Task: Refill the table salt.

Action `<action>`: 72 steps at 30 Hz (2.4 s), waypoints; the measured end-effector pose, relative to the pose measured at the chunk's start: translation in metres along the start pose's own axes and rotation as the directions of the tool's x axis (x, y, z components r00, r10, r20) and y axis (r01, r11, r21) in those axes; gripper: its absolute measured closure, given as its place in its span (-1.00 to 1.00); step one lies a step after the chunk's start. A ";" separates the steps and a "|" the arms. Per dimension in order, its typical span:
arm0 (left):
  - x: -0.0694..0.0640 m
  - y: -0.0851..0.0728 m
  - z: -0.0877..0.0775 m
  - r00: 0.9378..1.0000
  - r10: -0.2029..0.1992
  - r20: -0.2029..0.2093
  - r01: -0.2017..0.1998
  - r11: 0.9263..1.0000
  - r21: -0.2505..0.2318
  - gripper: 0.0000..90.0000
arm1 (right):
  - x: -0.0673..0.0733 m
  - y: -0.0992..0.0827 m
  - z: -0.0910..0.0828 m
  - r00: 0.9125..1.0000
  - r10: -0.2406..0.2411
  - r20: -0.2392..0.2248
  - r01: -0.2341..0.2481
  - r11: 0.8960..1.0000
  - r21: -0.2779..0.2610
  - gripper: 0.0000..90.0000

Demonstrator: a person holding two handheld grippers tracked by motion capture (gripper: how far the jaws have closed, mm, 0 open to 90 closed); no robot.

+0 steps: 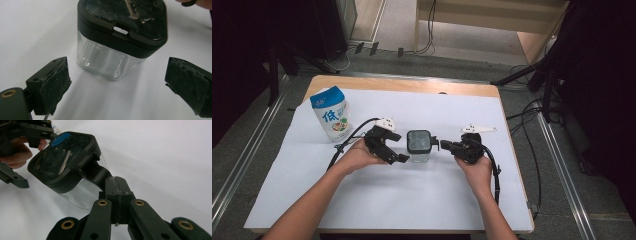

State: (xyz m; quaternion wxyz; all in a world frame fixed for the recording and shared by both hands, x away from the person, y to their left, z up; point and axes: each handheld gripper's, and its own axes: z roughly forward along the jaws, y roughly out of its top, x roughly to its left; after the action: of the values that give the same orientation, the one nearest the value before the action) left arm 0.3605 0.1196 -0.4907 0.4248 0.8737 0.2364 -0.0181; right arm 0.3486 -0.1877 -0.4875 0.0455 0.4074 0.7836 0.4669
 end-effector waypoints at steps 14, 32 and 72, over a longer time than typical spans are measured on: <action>0.003 0.013 0.011 1.000 0.023 -0.002 -0.023 1.000 -0.004 -0.82 | 0.002 0.000 0.003 1.000 0.002 0.004 -0.002 1.000 0.006 1.00; -0.002 0.017 0.011 0.999 0.038 -0.004 -0.038 0.999 -0.016 -0.65 | 0.003 0.000 0.004 1.000 0.006 0.012 -0.006 1.000 0.003 1.00; -0.011 0.040 -0.027 0.999 0.053 0.002 -0.053 0.998 0.024 0.16 | 0.003 0.000 0.003 1.000 0.006 0.010 -0.006 1.000 0.006 1.00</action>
State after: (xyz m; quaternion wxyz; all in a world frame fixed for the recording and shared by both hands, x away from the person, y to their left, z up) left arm 0.3631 0.1146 -0.4414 0.4148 0.8847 0.2125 -0.0103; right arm 0.3483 -0.1836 -0.4887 0.0467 0.4121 0.7834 0.4628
